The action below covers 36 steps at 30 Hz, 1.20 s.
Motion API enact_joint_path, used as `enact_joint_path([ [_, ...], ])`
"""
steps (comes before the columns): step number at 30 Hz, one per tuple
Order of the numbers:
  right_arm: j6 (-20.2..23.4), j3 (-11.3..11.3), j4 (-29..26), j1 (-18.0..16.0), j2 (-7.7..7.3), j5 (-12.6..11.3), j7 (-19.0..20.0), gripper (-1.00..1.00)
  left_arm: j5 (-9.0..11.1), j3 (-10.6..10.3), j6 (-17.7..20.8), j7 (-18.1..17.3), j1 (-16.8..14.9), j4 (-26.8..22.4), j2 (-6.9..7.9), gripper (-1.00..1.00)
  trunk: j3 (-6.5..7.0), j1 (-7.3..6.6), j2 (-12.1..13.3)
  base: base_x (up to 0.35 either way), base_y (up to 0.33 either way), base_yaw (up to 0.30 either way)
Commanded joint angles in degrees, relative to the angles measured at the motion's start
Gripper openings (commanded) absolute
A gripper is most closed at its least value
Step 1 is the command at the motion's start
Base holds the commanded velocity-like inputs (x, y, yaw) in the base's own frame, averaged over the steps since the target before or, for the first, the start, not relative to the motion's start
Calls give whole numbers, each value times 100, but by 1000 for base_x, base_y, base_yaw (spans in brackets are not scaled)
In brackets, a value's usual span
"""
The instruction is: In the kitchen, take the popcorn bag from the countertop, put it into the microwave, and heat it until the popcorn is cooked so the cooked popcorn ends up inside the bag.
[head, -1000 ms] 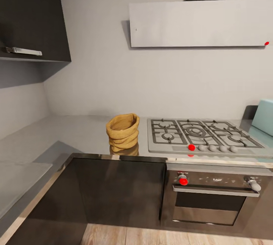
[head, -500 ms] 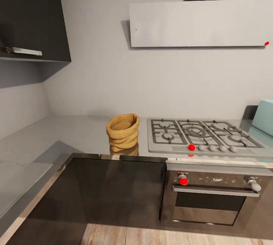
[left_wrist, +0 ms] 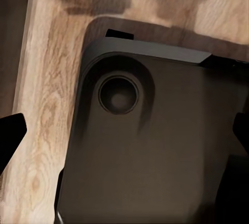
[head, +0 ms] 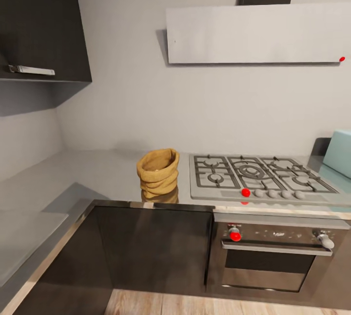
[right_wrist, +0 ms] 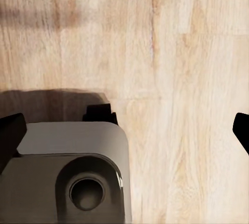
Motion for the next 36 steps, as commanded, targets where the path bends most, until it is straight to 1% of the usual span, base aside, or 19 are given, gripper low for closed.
enact_joint_path([
  [1,-28,-52,16,-7,2,53,-24,100,39,8,-13,7,-1,-2,-2,100,13,-23,38,0,0,0],
  [8,-45,-56,16,-7,-4,62,-39,100,39,8,-4,7,-1,-2,-2,100,117,-177,319,0,0,21],
  [36,-61,-51,16,-6,-21,72,-38,100,47,6,-4,16,-1,-2,-2,100,364,-792,1442,0,0,1],
])
